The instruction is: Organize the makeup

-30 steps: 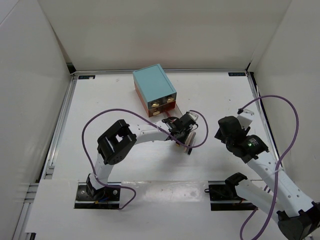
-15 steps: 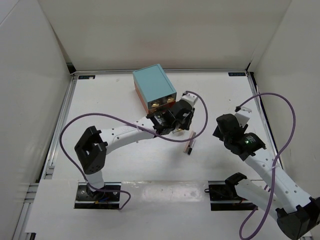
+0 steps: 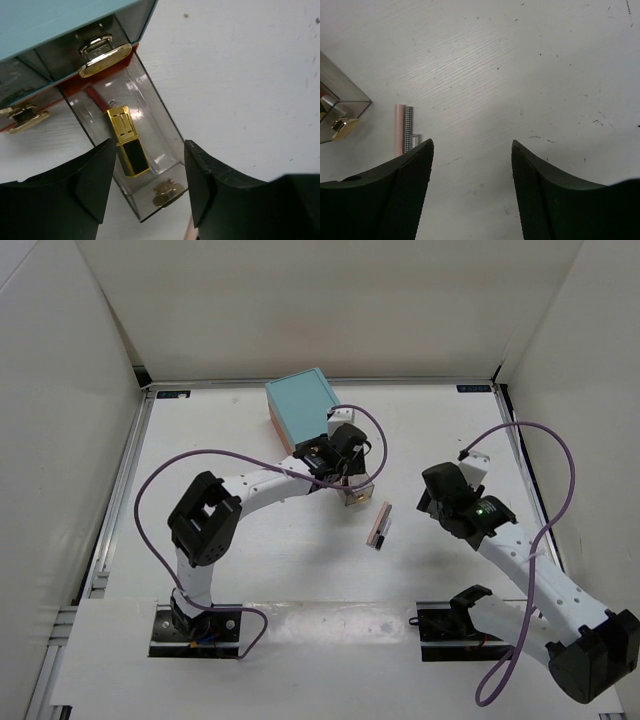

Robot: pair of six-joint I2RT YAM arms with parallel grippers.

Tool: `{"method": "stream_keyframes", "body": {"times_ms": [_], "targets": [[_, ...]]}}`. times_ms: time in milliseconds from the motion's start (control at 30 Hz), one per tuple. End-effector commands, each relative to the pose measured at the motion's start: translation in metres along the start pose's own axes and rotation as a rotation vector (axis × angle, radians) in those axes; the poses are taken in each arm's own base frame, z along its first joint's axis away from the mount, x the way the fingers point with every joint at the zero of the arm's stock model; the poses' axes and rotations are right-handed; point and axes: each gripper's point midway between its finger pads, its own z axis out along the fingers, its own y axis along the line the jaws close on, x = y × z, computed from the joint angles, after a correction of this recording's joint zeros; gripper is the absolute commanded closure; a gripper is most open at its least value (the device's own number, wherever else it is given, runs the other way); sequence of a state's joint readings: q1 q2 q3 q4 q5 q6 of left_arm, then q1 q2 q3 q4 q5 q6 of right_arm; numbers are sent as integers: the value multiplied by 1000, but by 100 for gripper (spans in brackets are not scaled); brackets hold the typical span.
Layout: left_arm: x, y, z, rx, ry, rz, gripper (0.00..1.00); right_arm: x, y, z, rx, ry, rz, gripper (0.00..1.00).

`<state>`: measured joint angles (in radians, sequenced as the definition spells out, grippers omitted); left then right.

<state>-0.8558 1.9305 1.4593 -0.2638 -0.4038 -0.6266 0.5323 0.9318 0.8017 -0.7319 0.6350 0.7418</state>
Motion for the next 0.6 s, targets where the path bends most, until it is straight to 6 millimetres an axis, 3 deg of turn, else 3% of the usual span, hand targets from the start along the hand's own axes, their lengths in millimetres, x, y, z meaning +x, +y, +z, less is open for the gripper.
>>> {"method": "stream_keyframes", "body": {"times_ms": [0, 133, 200, 233, 433, 467, 567], "targets": [[-20, -9, -6, 1, -67, -69, 31, 6, 6, 5, -10, 23, 21, 33], [-15, -8, -8, 6, -48, -53, 20, 12, 10, 6, -28, 47, 12, 34], [-18, -12, -15, 39, -50, -41, 12, 19, 17, 8, -72, 78, -9, 35], [-20, -13, -18, 49, -51, -40, 2, 23, 23, 8, -97, 95, -13, 36], [-29, -34, -74, 220, -69, 67, 2, 62, 60, 15, -228, 256, -62, 43], [-26, -40, -89, 274, -57, 115, 2, 69, 62, 19, -221, 276, -79, 43], [-8, -33, -105, 289, 4, 157, 2, 79, 74, 23, -240, 304, -113, 43]]}}
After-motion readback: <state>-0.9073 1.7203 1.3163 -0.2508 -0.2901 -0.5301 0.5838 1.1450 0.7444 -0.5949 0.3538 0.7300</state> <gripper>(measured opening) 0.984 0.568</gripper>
